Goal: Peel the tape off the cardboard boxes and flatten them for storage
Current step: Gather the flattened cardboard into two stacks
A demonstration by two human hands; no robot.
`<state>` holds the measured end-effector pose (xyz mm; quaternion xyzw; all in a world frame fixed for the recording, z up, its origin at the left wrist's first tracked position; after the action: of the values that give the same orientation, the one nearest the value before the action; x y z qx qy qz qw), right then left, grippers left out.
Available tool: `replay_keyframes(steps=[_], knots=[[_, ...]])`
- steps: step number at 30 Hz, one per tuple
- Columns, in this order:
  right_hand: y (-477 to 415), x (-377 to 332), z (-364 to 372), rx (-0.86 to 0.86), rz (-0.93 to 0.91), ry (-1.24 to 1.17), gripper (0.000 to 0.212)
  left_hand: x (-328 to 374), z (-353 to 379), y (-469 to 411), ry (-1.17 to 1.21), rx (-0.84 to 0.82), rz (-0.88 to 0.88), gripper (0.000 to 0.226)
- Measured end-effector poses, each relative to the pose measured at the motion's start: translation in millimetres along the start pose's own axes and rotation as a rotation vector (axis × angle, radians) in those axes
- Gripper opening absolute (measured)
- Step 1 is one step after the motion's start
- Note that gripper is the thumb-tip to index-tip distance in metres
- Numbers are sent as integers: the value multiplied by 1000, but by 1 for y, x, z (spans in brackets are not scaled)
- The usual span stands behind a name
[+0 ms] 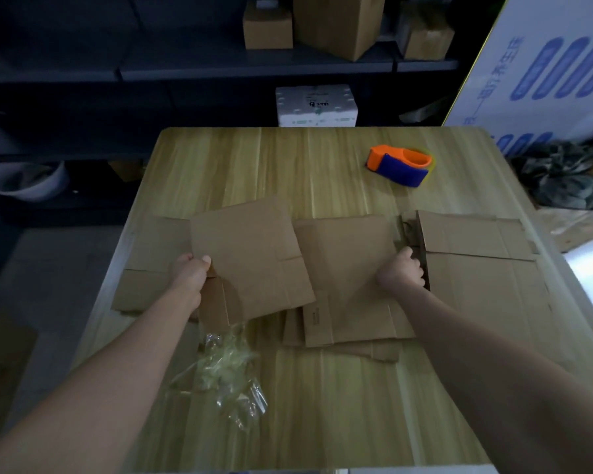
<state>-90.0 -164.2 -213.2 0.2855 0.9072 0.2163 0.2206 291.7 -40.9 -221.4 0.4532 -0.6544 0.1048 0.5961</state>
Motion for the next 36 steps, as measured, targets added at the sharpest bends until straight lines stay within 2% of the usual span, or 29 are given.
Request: replay_keyframes(steps=[3, 7, 9, 11, 14, 17, 19, 21, 26, 30, 33, 36], knots=[[21, -23, -3, 76, -117, 70, 58, 4, -4, -1, -30, -45, 18, 15], [70, -78, 24, -192, -380, -205, 51, 11, -10, -4, -16, -89, 36, 23], [96, -103, 47, -375, -396, -248, 60, 18, -17, -8, -11, -96, 45, 26], [119, -127, 71, -495, -408, -251, 55, 25, -34, -14, -25, -74, 48, 30], [145, -160, 99, -521, -413, -254, 50, 33, -72, -35, -36, -3, 59, 36], [166, -185, 138, -597, -404, -198, 40, 36, -104, -55, -111, -25, 79, 31], [173, -195, 165, -604, -420, -124, 34, 31, -119, -70, -167, -63, 72, 34], [175, -199, 182, -577, -442, -74, 37, 23, -132, -85, -201, -65, 54, 36], [152, -192, 183, -461, -405, -22, 40, 4, -132, -108, -228, -110, 34, 28], [125, -182, 162, -378, -331, -161, 32, -4, -121, -119, -221, -137, -3, 22], [114, -176, 150, -334, -311, -221, 23, -6, -117, -122, -211, -152, -37, 27], [113, -170, 149, -360, -290, -238, 16, -7, -113, -124, -259, -180, -39, 36]])
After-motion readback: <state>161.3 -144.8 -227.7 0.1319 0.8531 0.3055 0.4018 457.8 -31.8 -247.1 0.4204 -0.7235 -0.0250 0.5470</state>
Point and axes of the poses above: each hand's wrist, its own y-axis away from the middle knuckle, its own z-axis out of the palm, x = y × z, the point moved 6 cm from there along -y, towards the middle knuckle, and after that the axes turned 7 degrees about z, right-handed, at the moved point
